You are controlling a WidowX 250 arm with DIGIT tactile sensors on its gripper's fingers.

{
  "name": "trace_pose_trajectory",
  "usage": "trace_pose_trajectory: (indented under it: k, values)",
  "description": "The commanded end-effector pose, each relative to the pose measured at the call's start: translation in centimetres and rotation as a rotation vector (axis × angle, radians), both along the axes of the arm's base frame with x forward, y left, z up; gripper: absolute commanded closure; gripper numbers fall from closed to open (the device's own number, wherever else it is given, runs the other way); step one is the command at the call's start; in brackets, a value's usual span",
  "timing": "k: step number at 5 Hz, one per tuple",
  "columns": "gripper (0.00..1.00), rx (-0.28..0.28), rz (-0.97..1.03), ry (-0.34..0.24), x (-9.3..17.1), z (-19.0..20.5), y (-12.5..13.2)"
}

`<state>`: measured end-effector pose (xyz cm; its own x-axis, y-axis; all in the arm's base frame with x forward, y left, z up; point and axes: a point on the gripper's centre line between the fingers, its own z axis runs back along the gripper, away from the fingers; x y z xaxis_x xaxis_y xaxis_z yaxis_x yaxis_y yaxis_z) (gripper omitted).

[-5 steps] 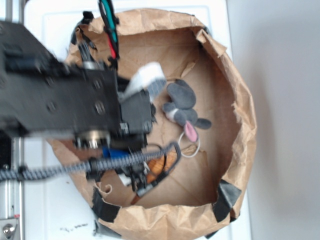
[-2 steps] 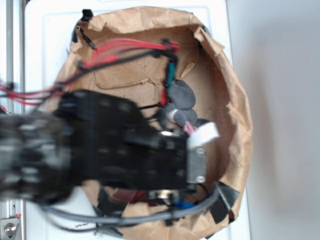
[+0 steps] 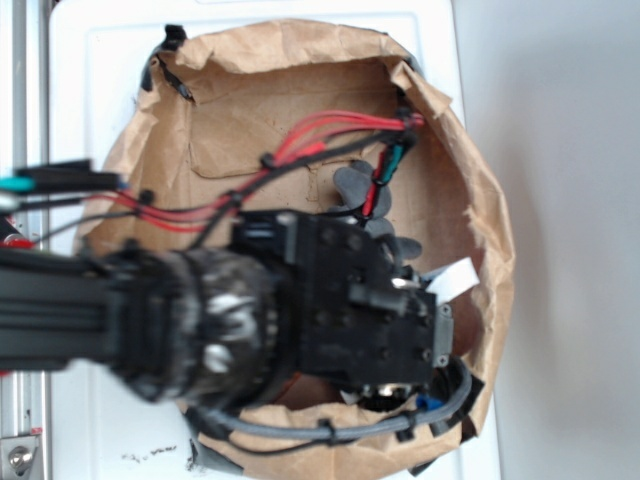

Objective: Grab the shell.

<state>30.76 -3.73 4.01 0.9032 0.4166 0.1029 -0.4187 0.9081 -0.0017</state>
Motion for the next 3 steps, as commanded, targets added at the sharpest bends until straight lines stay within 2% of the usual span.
trace_pose_trajectory:
  k: [1, 3]
  values:
    - [1.00, -0.002, -0.028, -0.085, 0.3, 2.4, 0.4]
    - [1.00, -0.085, 0.006, -0.123, -0.1, 8.0, 3.0]
